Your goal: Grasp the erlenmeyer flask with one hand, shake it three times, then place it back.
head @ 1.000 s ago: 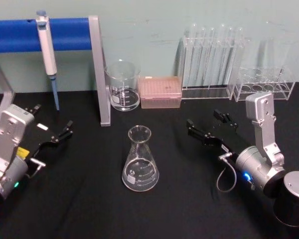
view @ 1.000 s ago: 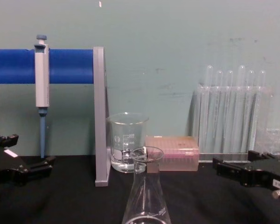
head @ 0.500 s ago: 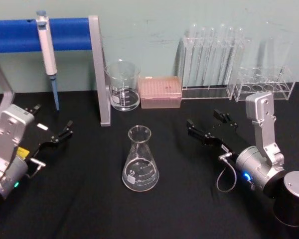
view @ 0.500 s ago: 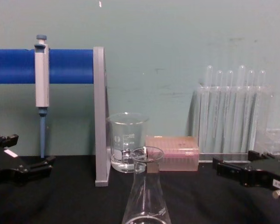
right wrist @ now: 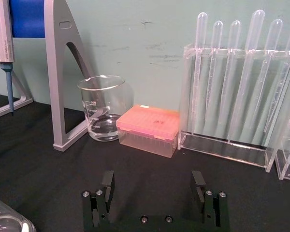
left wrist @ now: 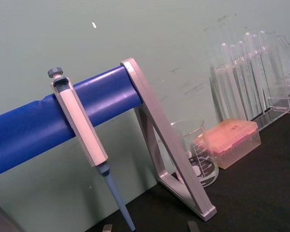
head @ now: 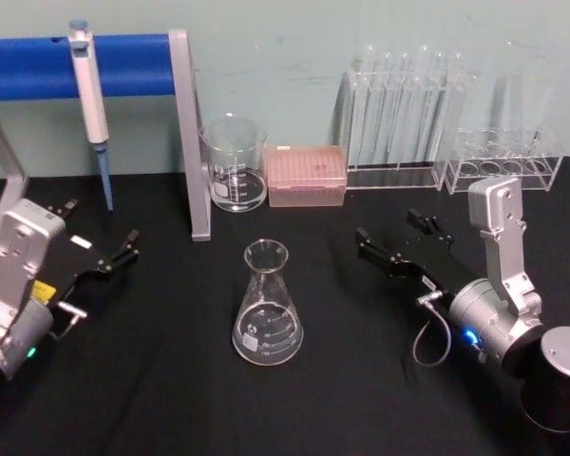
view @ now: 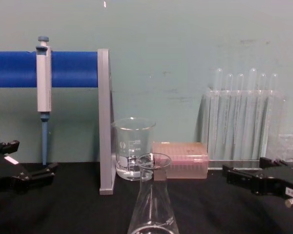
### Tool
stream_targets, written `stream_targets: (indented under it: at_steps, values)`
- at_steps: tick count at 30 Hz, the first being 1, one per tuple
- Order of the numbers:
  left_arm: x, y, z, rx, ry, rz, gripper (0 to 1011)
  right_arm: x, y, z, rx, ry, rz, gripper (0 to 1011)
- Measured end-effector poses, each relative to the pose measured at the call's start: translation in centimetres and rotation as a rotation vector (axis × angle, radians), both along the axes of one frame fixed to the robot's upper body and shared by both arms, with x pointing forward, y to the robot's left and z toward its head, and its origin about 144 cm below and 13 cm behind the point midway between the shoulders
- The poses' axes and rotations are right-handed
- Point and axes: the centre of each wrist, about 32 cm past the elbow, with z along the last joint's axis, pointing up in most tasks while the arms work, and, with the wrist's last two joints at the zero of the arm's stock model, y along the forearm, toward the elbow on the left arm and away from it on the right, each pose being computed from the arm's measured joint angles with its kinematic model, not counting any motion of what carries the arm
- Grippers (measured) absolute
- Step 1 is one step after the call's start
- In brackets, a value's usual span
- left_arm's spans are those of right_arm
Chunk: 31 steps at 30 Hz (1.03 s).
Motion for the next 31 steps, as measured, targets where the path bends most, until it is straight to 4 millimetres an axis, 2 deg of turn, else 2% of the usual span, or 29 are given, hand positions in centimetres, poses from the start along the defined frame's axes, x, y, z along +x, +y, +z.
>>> stream_targets:
  at_steps: [31]
  values:
    - [0.00, 0.00, 0.00, 0.000, 0.000, 0.000, 1001, 0.00, 0.00, 0.00, 0.000, 0.000, 0.000, 1003]
